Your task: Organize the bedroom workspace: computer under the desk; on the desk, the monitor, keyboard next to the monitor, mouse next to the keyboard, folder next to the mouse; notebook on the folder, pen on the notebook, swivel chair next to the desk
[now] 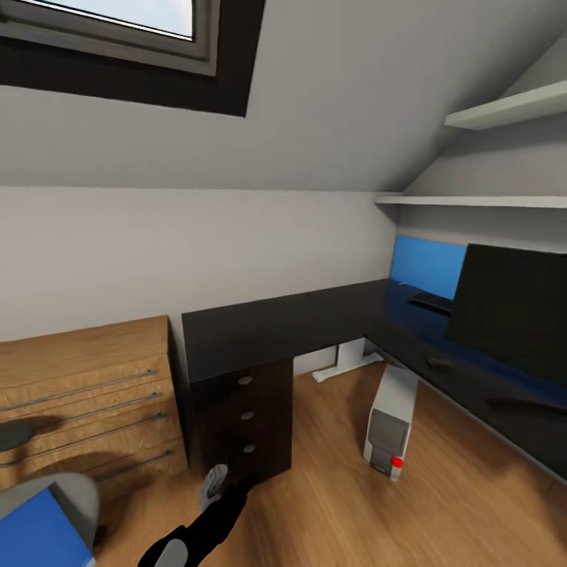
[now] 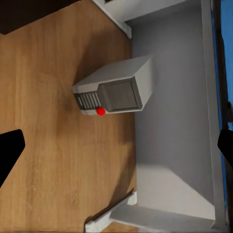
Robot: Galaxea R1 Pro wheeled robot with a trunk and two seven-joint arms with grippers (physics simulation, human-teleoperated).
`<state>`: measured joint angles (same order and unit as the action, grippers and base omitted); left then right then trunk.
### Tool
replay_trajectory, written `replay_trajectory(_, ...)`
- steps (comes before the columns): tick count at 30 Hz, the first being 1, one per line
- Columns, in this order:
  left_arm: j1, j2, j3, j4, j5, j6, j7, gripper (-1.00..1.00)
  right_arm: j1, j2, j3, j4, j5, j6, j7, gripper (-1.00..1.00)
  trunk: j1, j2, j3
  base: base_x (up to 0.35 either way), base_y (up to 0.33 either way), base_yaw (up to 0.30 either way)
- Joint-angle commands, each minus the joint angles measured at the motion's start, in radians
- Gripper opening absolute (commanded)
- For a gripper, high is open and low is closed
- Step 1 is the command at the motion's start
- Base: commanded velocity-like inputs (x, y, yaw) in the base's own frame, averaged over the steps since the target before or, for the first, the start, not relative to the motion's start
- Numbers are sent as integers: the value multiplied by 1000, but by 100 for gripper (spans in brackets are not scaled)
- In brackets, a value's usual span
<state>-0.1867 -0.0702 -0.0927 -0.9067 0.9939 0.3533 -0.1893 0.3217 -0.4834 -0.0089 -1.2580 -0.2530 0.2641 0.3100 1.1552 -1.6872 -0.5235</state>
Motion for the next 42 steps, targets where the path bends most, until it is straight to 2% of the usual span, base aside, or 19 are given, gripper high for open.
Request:
replay_trajectory(1,0,0,1,0,7,6,-1,100,0,0,-1,-2,-11,8,1,100,-4,7,2,0,0,-297)
replay_trajectory(10,0,2,1,0,8,7,-1,100,0,0,-2,-6,-13,9,1,100,-38,70,31,0,0,-298)
replay_trajectory(20,0,3,1,24,4,-11,-1,100,0,0,-2,-9,-14,10,1,100,-38,70,31,0,-56,-298)
replay_trajectory(25,0,4,1,30,-4,-13,-1,100,0,0,-2,-11,-14,10,1,100,-38,70,31,0,-269,-298)
replay_trajectory(33,0,1,1,33,-37,-13,0,100,0,0,-2,-13,-14,10,1,100,-38,70,31,0,-322,-298)
replay_trajectory(42,0,3,1,34,-45,-14,1,100,0,0,-2,-13,-13,10,1,100,-38,70,31,77,-317,-298)
